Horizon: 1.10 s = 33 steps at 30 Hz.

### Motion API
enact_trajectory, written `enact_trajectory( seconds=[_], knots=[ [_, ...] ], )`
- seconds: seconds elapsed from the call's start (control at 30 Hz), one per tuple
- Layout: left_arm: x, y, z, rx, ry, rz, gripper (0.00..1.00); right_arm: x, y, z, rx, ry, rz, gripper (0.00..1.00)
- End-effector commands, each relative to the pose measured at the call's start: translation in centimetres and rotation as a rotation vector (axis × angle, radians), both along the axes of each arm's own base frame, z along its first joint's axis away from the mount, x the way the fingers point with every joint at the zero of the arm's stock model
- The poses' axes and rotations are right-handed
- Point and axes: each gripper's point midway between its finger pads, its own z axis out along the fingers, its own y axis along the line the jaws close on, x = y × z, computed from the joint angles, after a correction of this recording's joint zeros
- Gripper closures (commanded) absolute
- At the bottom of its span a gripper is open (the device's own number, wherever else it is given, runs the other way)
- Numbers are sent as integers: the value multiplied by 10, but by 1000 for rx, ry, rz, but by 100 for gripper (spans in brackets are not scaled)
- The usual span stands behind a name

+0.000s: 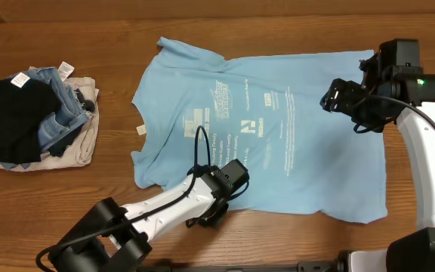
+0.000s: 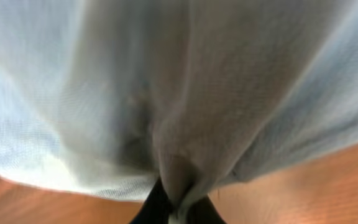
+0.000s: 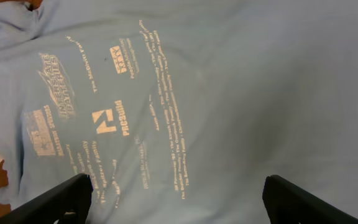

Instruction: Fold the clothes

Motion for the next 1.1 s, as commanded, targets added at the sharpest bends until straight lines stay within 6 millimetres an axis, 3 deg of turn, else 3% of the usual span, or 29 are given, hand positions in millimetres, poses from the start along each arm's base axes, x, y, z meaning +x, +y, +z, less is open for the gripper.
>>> enact_trajectory(
  seconds=[0.0, 0.1, 0.17, 0.23, 0.3, 0.53, 0.6, 0.67, 0.87, 0.93, 1.07],
  knots=[
    [-7, -11, 34, -21, 93, -77, 96, 1, -2, -2, -3, 4, -12, 8],
    [1, -15, 68, -8, 104, -165, 96, 1, -2, -2, -4, 1, -12, 8],
    [17, -12, 87, 24, 54, -196, 95, 1, -2, -2, -4, 2, -12, 8],
    [41, -5, 100, 62, -30, -203, 86, 1, -2, -2, -3, 2, -12, 8],
    [58, -3, 101, 45, -64, -221, 75, 1, -2, -2, -3, 3, -12, 8],
    [113, 22, 87, -25, -108, -119, 81, 0, -2, -2, 0, 6, -11, 8],
    [110, 21, 83, -86, -56, -79, 84, -1, 0, -2, 7, 10, -8, 8],
    [102, 19, 83, -119, -12, -65, 81, -3, 0, -3, 8, 19, -8, 8],
    [52, -8, 86, -151, 138, -109, 74, -3, 0, -3, 8, 20, -8, 8],
    [34, -17, 80, -125, 159, -101, 70, -3, 0, -3, 8, 20, -8, 8],
    [1, -26, 48, -85, 175, -103, 65, -3, 0, -3, 8, 19, -8, 8]
  ],
)
